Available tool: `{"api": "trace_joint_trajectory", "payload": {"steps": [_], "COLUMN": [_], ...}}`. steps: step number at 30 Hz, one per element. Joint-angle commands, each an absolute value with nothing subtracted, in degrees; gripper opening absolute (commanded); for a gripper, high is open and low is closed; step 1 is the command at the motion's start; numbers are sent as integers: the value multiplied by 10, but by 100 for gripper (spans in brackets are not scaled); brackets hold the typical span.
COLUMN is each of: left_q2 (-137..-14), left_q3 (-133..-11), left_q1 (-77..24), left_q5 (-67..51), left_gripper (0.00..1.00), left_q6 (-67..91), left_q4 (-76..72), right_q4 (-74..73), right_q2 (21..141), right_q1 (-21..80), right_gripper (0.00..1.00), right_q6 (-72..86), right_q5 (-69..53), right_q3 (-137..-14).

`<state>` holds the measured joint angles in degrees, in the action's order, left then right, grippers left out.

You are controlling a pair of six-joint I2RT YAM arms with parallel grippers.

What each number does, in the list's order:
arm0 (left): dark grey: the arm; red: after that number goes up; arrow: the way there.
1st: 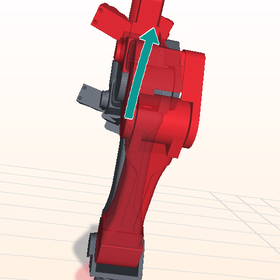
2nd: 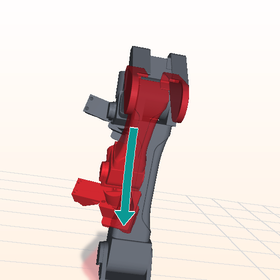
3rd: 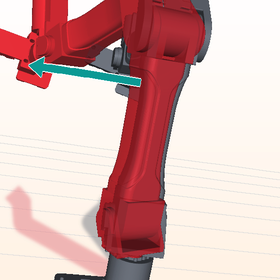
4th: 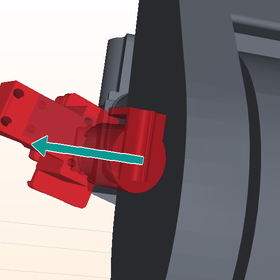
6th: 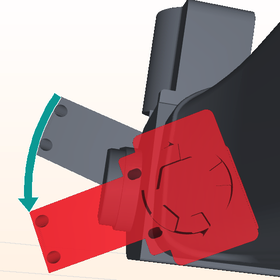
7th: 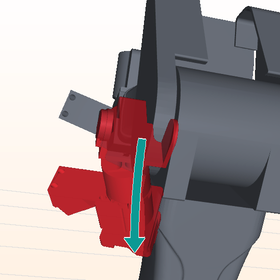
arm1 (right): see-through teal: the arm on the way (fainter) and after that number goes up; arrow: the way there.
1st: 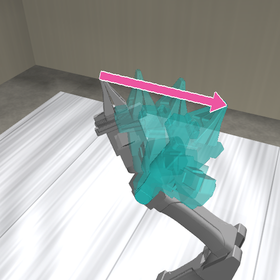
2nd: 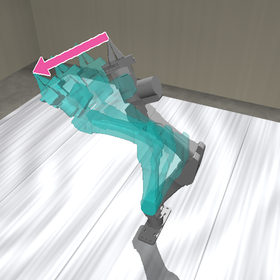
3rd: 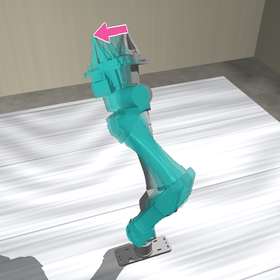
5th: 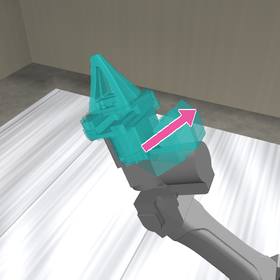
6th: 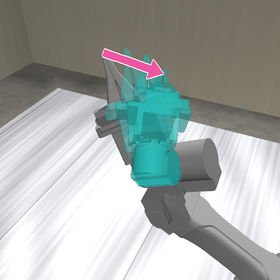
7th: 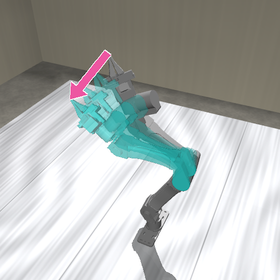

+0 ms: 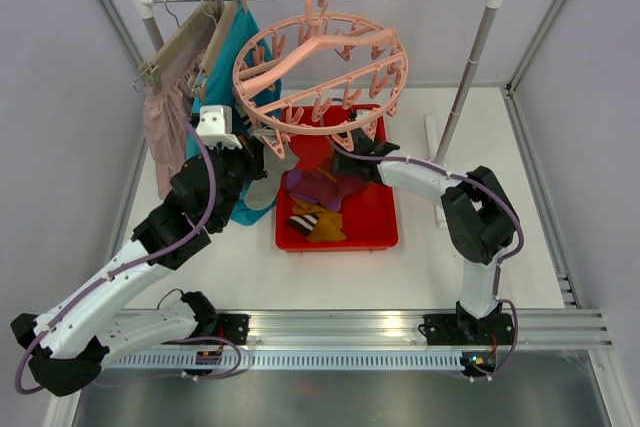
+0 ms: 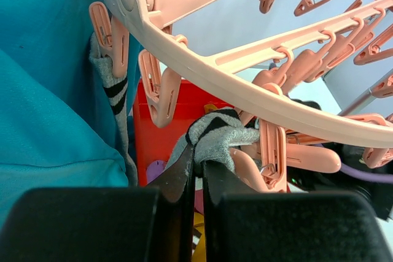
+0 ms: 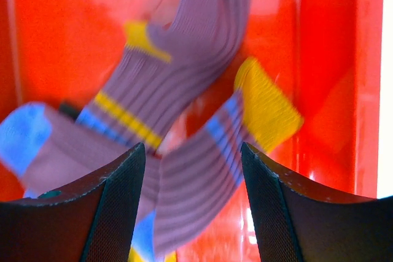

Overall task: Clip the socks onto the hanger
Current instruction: Pick up the sock from the bin.

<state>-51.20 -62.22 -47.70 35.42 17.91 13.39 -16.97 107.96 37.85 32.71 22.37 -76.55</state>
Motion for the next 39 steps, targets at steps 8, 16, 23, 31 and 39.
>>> {"api": "trace_joint_trajectory", "payload": {"steps": [8,16,23,31,39], "left_q2": [-497,-497,-498,-496,-486], "left_q3": [-634,-633,-631,-633,-633], "left_q1": [-475,-475,-476,-476,-476], "left_q5": [343,341,333,296,254], "left_gripper": [9,10,10,14,20], "left_q6": [161,163,170,183,193], "left_q4": [114,115,120,127,137], "right_q4": [-223,-211,-181,-30,107], "right_q2": [1143,1147,1115,957,771], "right_q1": [364,363,363,382,430], "right_gripper": [71,51,0,0,0], "right_q6": [346,348,342,338,328], "right_q5": [265,259,246,209,214], "right_q3": [-832,-810,-759,-574,-419]}}
